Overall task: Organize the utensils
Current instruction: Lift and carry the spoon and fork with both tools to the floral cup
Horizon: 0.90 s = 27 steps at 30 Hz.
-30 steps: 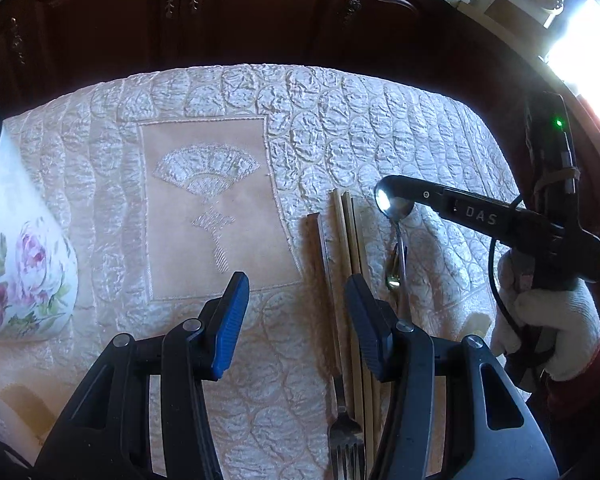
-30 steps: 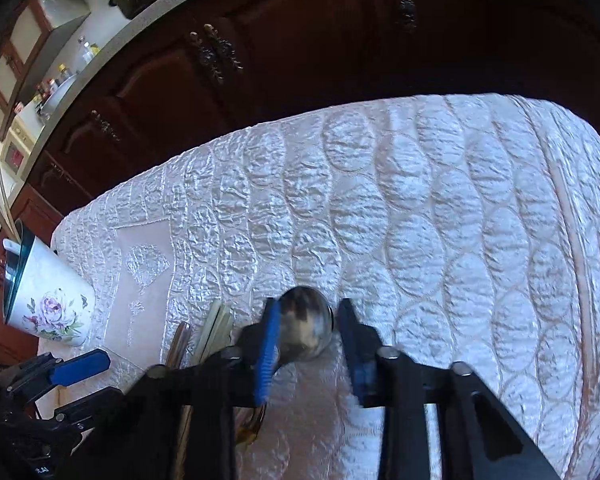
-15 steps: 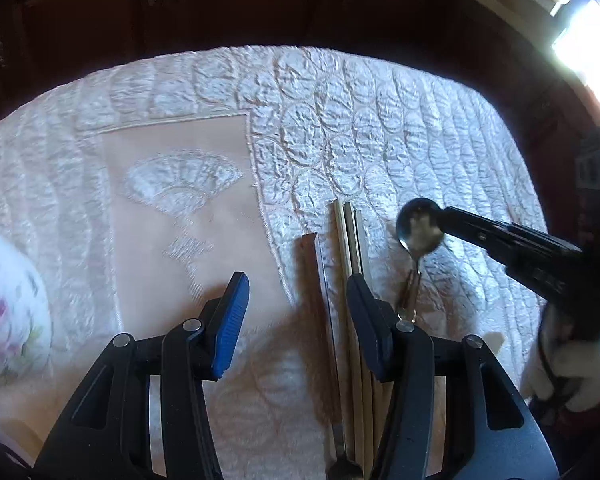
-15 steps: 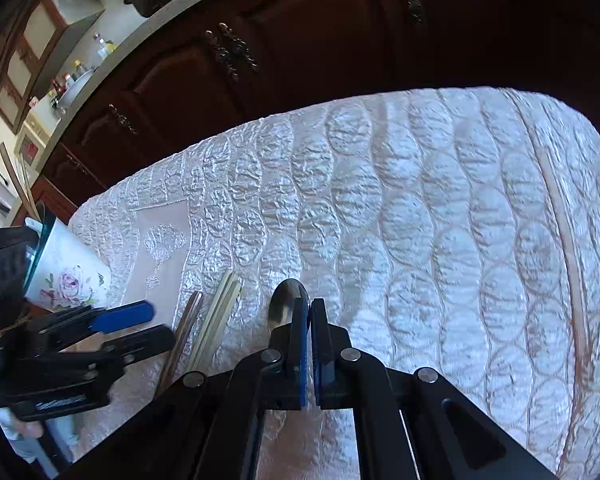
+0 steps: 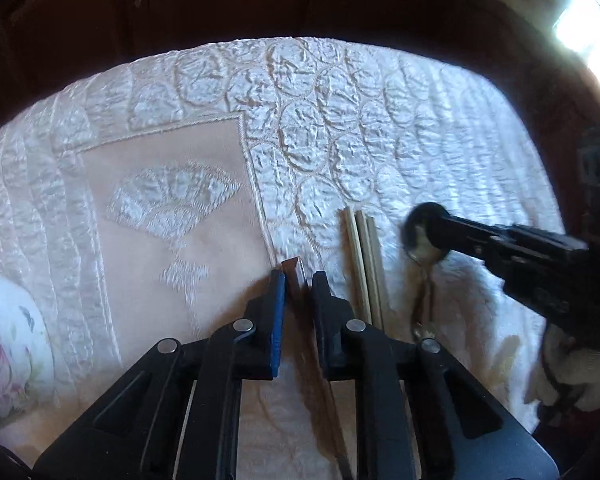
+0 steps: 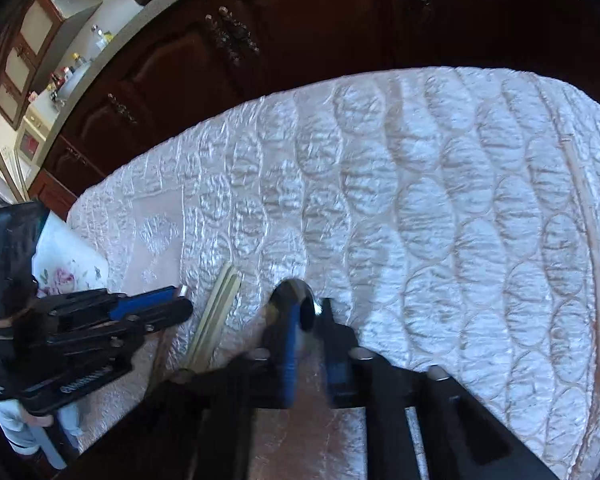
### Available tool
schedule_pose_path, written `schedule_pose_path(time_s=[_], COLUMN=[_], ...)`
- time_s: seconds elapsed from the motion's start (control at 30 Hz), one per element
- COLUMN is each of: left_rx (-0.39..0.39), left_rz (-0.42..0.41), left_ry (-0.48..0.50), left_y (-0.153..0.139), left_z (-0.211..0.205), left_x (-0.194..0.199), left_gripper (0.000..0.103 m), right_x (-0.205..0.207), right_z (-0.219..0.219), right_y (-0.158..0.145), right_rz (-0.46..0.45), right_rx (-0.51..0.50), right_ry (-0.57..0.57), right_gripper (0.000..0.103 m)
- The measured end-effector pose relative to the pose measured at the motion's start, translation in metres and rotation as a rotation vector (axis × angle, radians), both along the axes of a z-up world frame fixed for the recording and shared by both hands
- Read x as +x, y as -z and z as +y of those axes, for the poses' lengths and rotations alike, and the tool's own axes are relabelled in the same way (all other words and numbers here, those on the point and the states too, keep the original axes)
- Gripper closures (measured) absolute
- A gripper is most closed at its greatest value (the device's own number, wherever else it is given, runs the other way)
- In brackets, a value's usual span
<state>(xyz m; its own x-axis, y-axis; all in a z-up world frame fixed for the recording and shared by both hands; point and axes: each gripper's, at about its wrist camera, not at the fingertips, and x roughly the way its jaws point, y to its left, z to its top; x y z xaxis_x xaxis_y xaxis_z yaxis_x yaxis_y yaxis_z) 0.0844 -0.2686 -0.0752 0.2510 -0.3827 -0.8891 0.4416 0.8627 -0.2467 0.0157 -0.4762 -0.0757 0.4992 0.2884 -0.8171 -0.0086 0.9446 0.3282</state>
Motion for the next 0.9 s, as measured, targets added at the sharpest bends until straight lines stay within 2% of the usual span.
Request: schedule_pose_path(time_s=[0.17,0.4,0.63,0.9], left_rx=[-0.082,-0.170,-0.203,-0.216], left_rz=[-0.043,-0.152,-0.226,-0.291], left_ry=[-0.007,0.012,0.006,-0.026], left_y=[-0.026,-0.085,-0.125,-0.151], left_z=[0.033,0.079,0.107,0.142], left_x=[-0.025,-0.065,-0.097,-0.115], left_gripper=[0.091,0.091,0.092,0.094], right_x=[-0.015,-0.037,-0.055,-0.063], right_z=[0.010,0.029,0.048,0.077], right_y=[-0.025,-0.076,-0.119,-0.156], right_rz=[-0.085,-0.186,-0.267,-0.334], right_rx=[-0.012,-0.066,-0.084,-0.104], right_ry=[0.000,-0.046,-0.071,-0.131], right_gripper=[0.101,0.101,0.101,0.101])
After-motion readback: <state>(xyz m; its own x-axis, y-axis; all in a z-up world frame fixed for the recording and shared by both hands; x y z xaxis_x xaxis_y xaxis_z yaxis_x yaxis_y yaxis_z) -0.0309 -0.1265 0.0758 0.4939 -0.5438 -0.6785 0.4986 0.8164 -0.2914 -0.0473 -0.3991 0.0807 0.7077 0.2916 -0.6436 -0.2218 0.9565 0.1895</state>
